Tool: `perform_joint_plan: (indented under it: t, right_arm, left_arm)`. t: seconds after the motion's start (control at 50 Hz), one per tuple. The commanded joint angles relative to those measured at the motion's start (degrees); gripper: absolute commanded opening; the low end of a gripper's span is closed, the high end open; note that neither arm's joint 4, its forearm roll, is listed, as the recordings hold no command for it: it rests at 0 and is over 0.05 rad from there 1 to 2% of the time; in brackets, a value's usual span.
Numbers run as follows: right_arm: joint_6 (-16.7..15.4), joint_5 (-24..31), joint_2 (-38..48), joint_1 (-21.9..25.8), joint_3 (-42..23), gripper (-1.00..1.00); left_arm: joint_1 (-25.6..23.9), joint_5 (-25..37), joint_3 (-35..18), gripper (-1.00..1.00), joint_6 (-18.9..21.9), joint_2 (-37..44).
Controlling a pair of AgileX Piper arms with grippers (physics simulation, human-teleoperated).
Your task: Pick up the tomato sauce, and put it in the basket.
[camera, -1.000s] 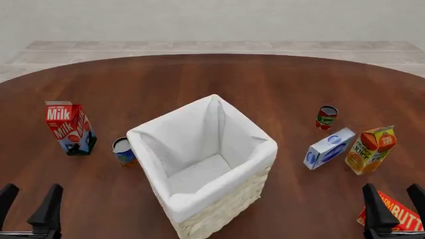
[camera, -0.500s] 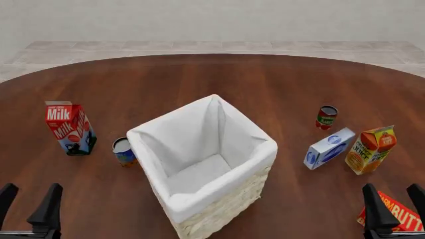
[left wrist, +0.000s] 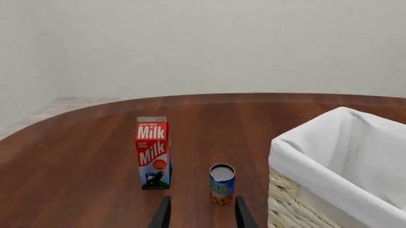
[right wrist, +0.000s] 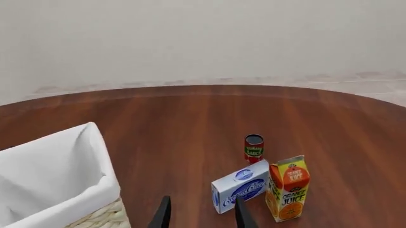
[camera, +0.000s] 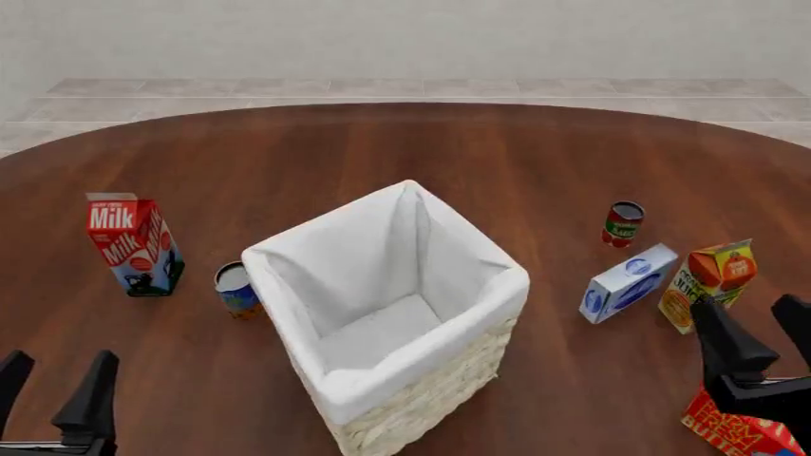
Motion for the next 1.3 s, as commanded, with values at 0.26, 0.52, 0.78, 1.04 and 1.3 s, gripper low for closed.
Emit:
perform_joint_plan:
  t: [0.26, 0.52, 0.78, 1.04, 1.3]
  right_arm:
    - [-1.85, 12.03, 23.02, 4.89, -27.01, 1.0]
    - [-4.56, 21.06, 34.08, 4.66, -41.75, 1.0]
    - [-8.91, 32.43, 45.28, 0.37, -55.63, 1.0]
    - [-9.72, 37.22, 54.45, -1.97, -61.96, 1.0]
    - [-7.37, 39.93, 62.06, -3.53, -66.01, 1.0]
  left_arm:
    - [0.07, 0.52, -0.39, 1.0, 0.06, -0.21]
    - [0.06, 0.72, -0.67, 1.0, 0.05, -0.09]
    - [0.04, 0.34, -0.4, 1.0, 0.1, -0.02]
    - [0.04, 0.19, -0.36, 1.0, 0.1, 0.09]
    - [0.04, -0.02, 0.04, 1.0, 0.09, -0.08]
